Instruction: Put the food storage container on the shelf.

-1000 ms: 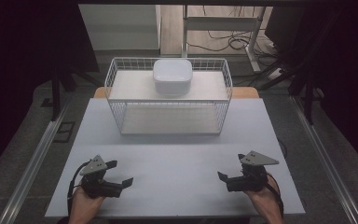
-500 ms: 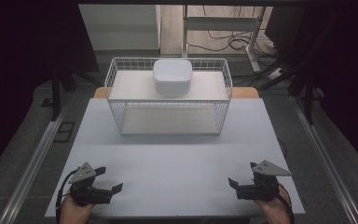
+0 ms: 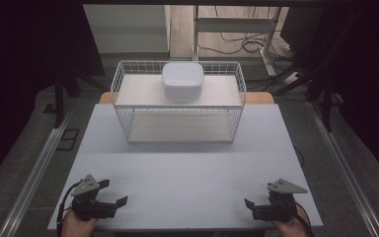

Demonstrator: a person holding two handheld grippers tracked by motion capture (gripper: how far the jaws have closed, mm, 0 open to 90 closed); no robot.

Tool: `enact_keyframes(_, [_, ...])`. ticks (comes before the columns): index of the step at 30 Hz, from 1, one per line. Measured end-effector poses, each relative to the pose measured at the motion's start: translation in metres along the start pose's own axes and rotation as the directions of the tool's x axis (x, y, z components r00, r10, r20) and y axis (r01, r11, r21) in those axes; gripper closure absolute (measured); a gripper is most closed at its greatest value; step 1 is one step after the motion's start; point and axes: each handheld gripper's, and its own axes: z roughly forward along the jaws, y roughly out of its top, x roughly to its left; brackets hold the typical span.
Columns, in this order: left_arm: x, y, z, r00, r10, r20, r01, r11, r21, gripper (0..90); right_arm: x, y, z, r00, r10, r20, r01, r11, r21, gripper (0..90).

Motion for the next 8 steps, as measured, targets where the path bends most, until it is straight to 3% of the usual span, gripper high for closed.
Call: enact_keyframes(8, [0.001, 0.0008, 0.0019, 0.9999, -0.014, 0.002, 0.014, 0.9998, 0.012, 4.3, -0.0029, -0.0026, -0.0008, 0.9994, 0.033, 0.001, -0.033, 0.999, 0.002, 0.0])
